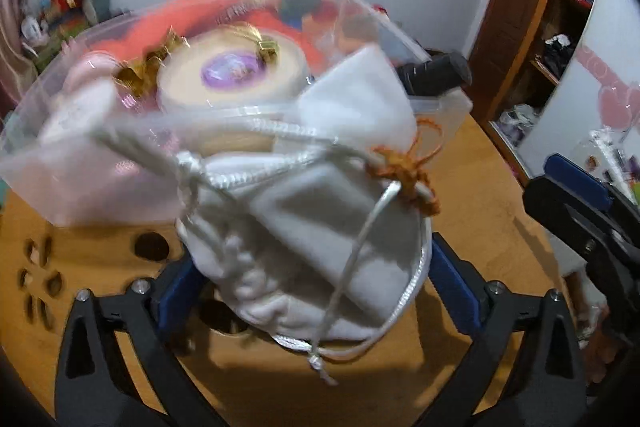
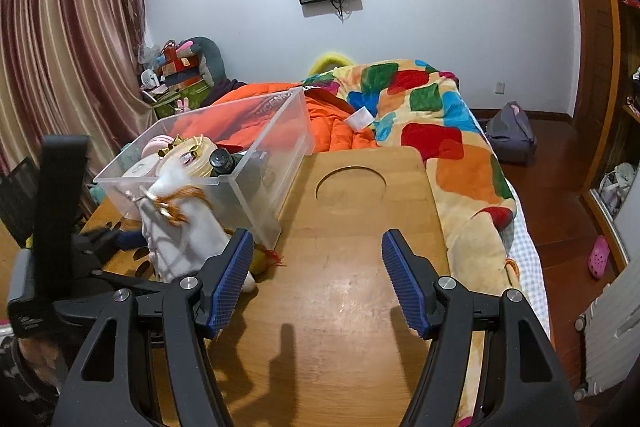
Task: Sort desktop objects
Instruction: 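Move the left tool to the white drawstring pouch and grasp it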
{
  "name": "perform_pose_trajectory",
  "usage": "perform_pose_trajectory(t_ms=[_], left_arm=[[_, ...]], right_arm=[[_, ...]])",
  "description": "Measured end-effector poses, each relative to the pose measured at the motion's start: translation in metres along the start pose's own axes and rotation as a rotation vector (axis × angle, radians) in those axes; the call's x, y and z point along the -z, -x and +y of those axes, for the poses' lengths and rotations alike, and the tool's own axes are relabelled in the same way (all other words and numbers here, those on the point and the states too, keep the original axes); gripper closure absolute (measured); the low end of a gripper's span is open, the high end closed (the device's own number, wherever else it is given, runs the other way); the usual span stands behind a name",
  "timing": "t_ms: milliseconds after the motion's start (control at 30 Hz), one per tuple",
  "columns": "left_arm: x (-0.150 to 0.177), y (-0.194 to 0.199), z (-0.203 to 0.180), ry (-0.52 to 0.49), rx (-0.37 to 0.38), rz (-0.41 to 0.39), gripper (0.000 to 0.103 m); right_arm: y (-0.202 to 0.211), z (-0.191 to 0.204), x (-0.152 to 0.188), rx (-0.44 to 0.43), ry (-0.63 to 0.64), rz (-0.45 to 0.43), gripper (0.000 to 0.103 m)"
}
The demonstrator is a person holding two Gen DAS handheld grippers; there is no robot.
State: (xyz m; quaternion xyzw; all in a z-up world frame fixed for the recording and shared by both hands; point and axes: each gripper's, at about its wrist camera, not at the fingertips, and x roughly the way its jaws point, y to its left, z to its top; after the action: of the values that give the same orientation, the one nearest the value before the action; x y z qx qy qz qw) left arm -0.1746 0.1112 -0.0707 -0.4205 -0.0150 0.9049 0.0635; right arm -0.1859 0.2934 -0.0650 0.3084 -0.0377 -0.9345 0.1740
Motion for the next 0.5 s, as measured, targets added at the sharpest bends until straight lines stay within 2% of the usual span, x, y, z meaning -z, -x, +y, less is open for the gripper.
perform_pose_trajectory(t_ms=[33,233,367,500], left_arm=[[0.001,0.002,-0.001,-0.003,0.021,-0.003,0.015],[0.011,0.018,0.004,-0.022,0.062,-0.024,0.042],[0.016,0.026,0.009,-0.033,0.051,-0.047,0.047],[0.022,0.039,0.030,-0.033,0.047,-0.065,0.048]], right_arm=[[0.000,0.001,0.001,0.000,0.003,0.001,0.040],[-0.005,0.008,0.003,-0.010,0.015,0.023,0.040],[-0.012,0.017,0.005,-0.028,0.021,0.047,0.040],[-0.022,0.025,0.006,-0.041,0.029,0.074,0.040]])
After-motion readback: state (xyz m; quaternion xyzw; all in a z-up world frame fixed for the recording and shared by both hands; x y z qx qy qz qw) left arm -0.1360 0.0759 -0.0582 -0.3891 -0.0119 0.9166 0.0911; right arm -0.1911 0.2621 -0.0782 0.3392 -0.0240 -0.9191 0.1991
